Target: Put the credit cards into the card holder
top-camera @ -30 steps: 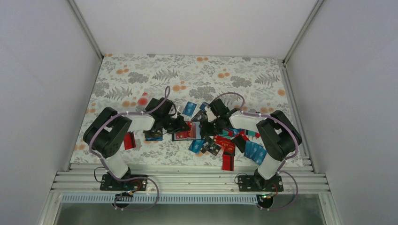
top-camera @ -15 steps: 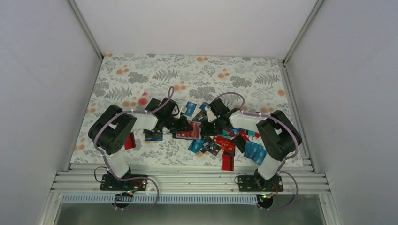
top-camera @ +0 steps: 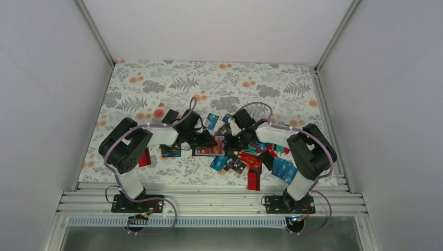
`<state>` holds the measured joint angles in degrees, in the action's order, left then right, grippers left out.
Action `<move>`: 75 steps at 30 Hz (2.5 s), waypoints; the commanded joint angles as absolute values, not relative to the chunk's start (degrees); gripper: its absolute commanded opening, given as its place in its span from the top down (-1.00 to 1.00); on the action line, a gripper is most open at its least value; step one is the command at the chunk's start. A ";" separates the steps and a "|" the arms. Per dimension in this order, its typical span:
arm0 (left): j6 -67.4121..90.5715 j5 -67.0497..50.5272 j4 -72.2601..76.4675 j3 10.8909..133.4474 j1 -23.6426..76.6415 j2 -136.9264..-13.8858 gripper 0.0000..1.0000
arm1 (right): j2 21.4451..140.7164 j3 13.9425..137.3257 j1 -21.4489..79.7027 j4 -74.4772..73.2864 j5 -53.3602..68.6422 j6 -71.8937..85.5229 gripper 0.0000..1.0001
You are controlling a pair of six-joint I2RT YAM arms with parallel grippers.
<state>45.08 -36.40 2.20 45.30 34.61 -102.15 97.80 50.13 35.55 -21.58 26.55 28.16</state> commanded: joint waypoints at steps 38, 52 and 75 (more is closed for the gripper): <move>28.74 -22.61 -19.17 55.61 37.82 -99.77 0.95 | 99.12 54.03 34.46 -20.70 29.14 33.01 0.46; 30.52 -16.92 -20.78 55.48 40.37 -103.01 0.95 | 98.91 52.92 33.80 -20.76 28.88 32.51 0.43; 31.28 -17.05 -19.12 53.46 40.69 -104.00 0.95 | 99.09 51.77 33.27 -18.93 31.09 33.04 0.30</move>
<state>30.72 -18.65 -18.57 55.18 40.10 -102.15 97.76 52.40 33.56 -20.67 30.26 32.97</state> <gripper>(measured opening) 0.025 0.352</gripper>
